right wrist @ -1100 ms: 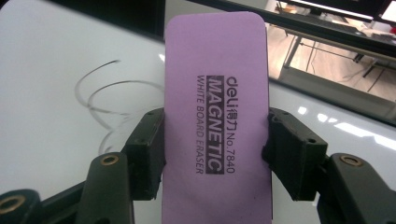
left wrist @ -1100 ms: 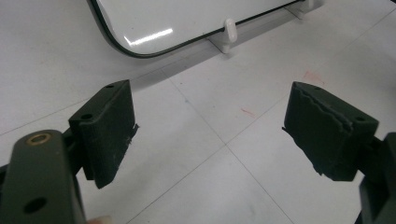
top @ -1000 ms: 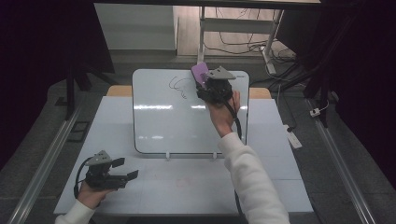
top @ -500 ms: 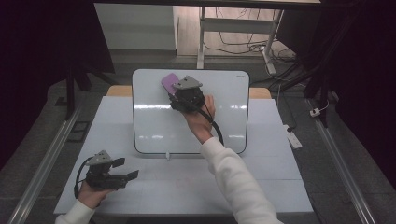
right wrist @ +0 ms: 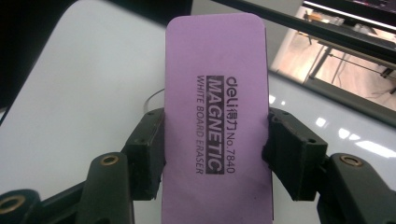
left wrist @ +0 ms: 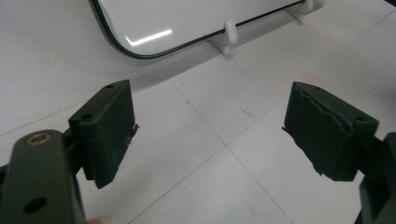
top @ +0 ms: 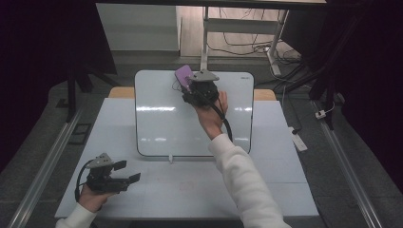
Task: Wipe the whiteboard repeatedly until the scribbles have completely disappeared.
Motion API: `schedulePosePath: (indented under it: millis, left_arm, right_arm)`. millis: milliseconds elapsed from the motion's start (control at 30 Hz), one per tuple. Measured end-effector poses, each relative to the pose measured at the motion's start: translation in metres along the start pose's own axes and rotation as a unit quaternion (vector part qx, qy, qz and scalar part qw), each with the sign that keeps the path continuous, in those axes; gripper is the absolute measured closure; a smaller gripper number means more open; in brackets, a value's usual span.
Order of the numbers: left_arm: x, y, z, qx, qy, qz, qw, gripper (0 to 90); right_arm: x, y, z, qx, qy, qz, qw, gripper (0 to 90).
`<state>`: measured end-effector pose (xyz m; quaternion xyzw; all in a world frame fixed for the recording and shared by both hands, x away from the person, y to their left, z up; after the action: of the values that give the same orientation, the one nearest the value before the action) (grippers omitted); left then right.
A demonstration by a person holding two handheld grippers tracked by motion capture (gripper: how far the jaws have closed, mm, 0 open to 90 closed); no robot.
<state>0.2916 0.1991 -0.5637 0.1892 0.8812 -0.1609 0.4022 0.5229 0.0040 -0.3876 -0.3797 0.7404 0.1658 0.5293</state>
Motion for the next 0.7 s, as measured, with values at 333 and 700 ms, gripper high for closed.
schedulePosePath:
  millis: [333, 700]
  left_arm:
    - [0.0, -0.001, 0.001, 0.0, 0.002, 0.001, 1.0, 17.2]
    - [0.0, -0.001, 0.0, 0.0, 0.0, 0.001, 1.0, 17.2]
  right_arm:
    - [-0.001, 0.03, 0.019, -0.025, 0.011, -0.028, 0.9992, 41.0]
    - [0.013, 0.051, 0.022, -0.046, 0.031, -0.042, 0.9976, 41.1]
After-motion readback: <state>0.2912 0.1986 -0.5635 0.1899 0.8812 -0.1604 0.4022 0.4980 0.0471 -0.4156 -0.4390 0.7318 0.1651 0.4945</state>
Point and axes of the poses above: each handheld gripper's, and its own axes: z roughly forward along the jaws, x roughly out of its underside, y roughly to its left, the point moved 9 cm from there along z, roughly forward along the jaws, and after that the axes turned 12 degrees about -x, right-handed, at the moved point
